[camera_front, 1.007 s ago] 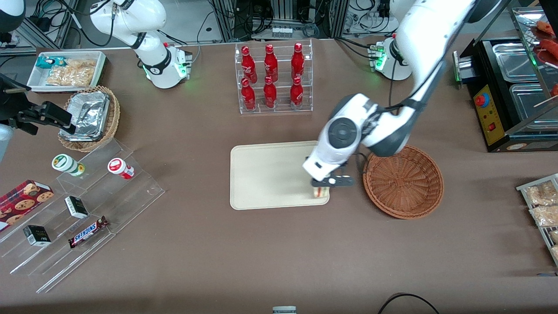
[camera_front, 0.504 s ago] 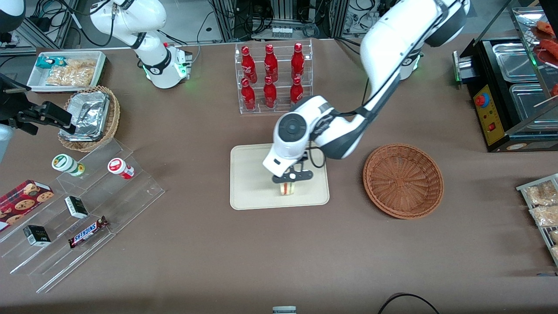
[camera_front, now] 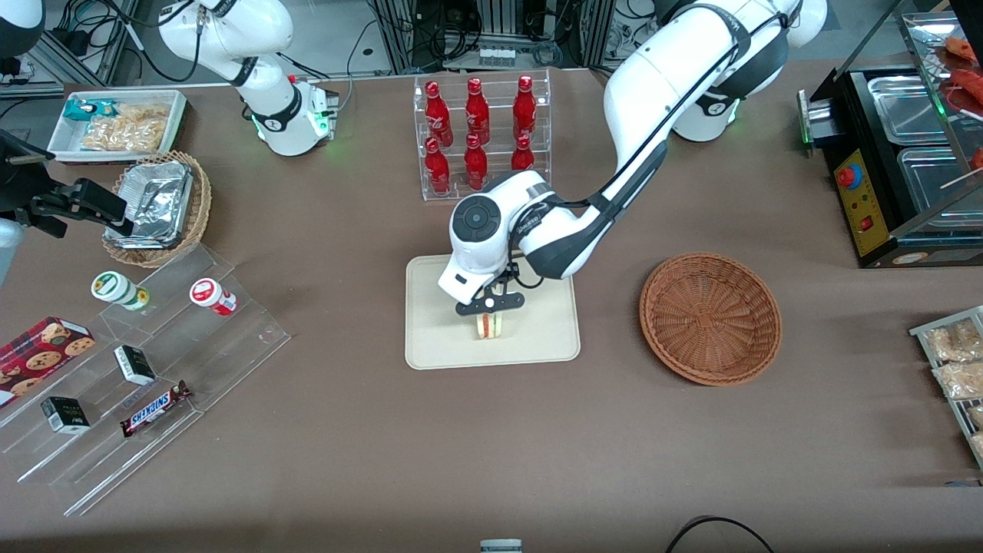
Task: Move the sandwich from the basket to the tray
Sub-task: 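Lower the sandwich onto the tray and open the left gripper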
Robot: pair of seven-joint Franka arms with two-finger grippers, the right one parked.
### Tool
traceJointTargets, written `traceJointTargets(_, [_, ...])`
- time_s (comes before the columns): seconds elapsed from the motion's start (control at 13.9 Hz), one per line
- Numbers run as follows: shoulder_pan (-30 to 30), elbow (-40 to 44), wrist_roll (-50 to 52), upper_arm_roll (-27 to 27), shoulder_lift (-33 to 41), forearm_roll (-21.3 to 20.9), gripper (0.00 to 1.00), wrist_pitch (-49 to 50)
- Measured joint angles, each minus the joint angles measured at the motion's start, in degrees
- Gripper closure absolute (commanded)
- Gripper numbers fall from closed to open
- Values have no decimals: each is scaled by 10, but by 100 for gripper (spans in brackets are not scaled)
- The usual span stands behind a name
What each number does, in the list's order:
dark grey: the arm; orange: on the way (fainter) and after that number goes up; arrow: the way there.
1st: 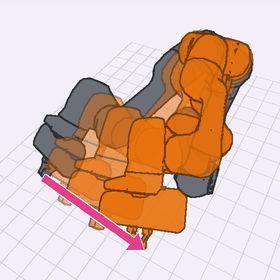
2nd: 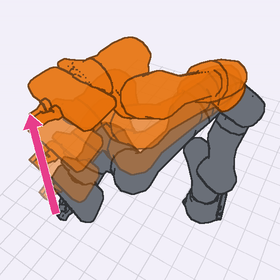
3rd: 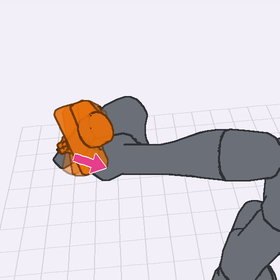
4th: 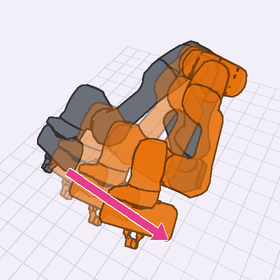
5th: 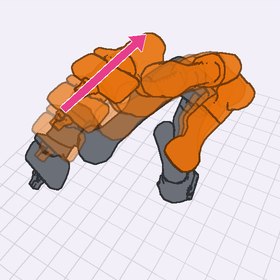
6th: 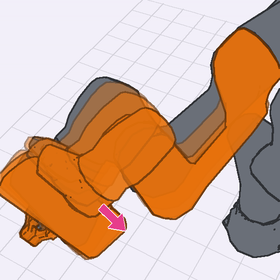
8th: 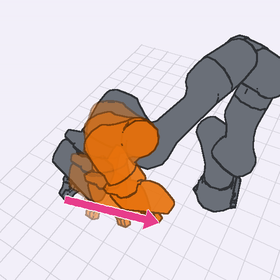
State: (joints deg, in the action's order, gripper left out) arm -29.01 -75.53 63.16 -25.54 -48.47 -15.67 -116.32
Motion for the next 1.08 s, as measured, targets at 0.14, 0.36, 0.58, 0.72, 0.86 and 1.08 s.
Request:
traceJointTargets(0.14, [0,1,0,1,-6,0,0,0])
traceJointTargets(0.36, [-1,6,0,1,-6,0,0,0])
traceJointTargets(0.58, [0,18,1,1,-2,0,0,0])
traceJointTargets(0.72, [3,25,1,3,12,-2,0,10])
traceJointTargets(0.86, [8,25,1,4,34,-4,0,46])
traceJointTargets(1.08, [23,24,6,6,63,-25,0,102])
